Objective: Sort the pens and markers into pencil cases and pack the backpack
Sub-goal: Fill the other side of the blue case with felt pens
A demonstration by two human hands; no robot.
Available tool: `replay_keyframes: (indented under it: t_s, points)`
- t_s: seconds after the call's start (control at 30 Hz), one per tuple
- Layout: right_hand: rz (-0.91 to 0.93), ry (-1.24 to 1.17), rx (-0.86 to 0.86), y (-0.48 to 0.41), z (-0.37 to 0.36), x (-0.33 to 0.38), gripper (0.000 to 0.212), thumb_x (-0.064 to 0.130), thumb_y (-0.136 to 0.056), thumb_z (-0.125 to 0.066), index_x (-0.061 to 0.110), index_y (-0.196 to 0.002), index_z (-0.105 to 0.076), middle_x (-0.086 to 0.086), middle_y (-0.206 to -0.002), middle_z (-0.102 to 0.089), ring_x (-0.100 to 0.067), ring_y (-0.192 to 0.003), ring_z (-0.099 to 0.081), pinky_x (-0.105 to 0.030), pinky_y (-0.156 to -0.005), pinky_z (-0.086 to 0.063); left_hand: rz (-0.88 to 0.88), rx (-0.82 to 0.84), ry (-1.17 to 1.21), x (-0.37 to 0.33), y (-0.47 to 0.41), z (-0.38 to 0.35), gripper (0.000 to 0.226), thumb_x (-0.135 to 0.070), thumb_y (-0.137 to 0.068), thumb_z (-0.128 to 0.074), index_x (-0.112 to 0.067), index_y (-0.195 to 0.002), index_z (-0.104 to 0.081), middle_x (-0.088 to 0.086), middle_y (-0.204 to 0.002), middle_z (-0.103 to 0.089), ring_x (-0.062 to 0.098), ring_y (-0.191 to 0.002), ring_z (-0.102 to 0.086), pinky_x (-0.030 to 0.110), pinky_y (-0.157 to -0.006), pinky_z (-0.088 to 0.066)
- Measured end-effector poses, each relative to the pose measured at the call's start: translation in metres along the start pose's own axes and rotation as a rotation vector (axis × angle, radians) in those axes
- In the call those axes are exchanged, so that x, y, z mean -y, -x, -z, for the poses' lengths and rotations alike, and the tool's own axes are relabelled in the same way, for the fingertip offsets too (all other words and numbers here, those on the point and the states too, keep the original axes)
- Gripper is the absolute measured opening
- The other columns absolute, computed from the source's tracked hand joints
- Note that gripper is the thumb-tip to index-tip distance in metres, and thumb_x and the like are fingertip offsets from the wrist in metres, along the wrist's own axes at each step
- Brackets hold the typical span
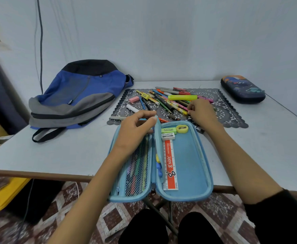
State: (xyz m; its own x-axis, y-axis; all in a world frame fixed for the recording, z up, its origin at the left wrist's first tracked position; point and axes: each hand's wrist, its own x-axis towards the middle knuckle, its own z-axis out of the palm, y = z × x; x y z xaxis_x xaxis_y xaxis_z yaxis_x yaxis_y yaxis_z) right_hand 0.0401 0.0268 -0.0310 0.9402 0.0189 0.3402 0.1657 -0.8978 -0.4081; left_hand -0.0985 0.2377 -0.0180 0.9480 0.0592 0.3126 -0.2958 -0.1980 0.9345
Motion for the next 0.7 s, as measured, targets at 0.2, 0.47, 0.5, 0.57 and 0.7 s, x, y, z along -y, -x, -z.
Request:
replay_keyframes:
  t_s: [0.2, 0.47, 0.5, 0.57, 0.7]
  points:
    - [-0.034, -0.056, -0.059, -0.001, 0.004, -0.008, 0.008, 0.006, -0.083, -0.067, 0.014, -0.081, -0.066, -0.009, -0.091, -0.068, -0.028, -0.09, -0.062, -0.032, -0.071, -0.045, 0.004, -0.003, -0.002, 0.002, -0.001, 0.001, 0.02, -0.015, -0.094, -0.062, -0.012, -0.112, -0.07, 0.0, -0.103, -0.072, 0.008, -0.087, -0.068, 0.018, -0.07, -0.053]
    - [0.017, -0.764, -0.491, 0.005, 0.048, 0.009, 0.015, 0.01, -0.081, -0.064, 0.019, -0.092, -0.068, -0.002, -0.088, -0.068, -0.018, -0.078, -0.065, -0.039, -0.074, -0.057, 0.024, -0.01, -0.006, 0.002, -0.003, 0.001, 0.019, -0.018, -0.093, -0.063, -0.014, -0.111, -0.071, 0.0, -0.103, -0.073, 0.011, -0.086, -0.07, 0.024, -0.073, -0.056]
    - [0.033, -0.853, -0.553, 0.008, 0.056, 0.013, 0.017, 0.008, -0.081, -0.064, 0.019, -0.093, -0.067, 0.0, -0.086, -0.067, -0.018, -0.076, -0.066, -0.039, -0.071, -0.058, 0.027, -0.01, -0.008, 0.002, -0.003, 0.001, 0.019, -0.018, -0.093, -0.063, -0.015, -0.111, -0.071, 0.0, -0.103, -0.073, 0.011, -0.086, -0.07, 0.025, -0.074, -0.056]
    - [0.037, -1.026, -0.636, 0.014, 0.069, 0.019, 0.018, 0.005, -0.082, -0.064, 0.014, -0.097, -0.064, -0.001, -0.084, -0.065, -0.019, -0.072, -0.068, -0.034, -0.065, -0.058, 0.03, -0.011, -0.008, 0.003, -0.003, 0.002, 0.019, -0.019, -0.093, -0.063, -0.016, -0.11, -0.071, 0.0, -0.102, -0.073, 0.011, -0.085, -0.07, 0.027, -0.076, -0.057]
    - [-0.036, -1.22, -0.418, 0.028, 0.083, 0.03, 0.015, -0.002, -0.079, -0.071, 0.003, -0.092, -0.067, -0.009, -0.078, -0.068, -0.019, -0.064, -0.068, -0.026, -0.063, -0.056, 0.029, -0.008, -0.015, 0.003, -0.002, 0.002, 0.019, -0.02, -0.093, -0.063, -0.017, -0.11, -0.071, -0.001, -0.102, -0.073, 0.011, -0.085, -0.07, 0.028, -0.078, -0.058]
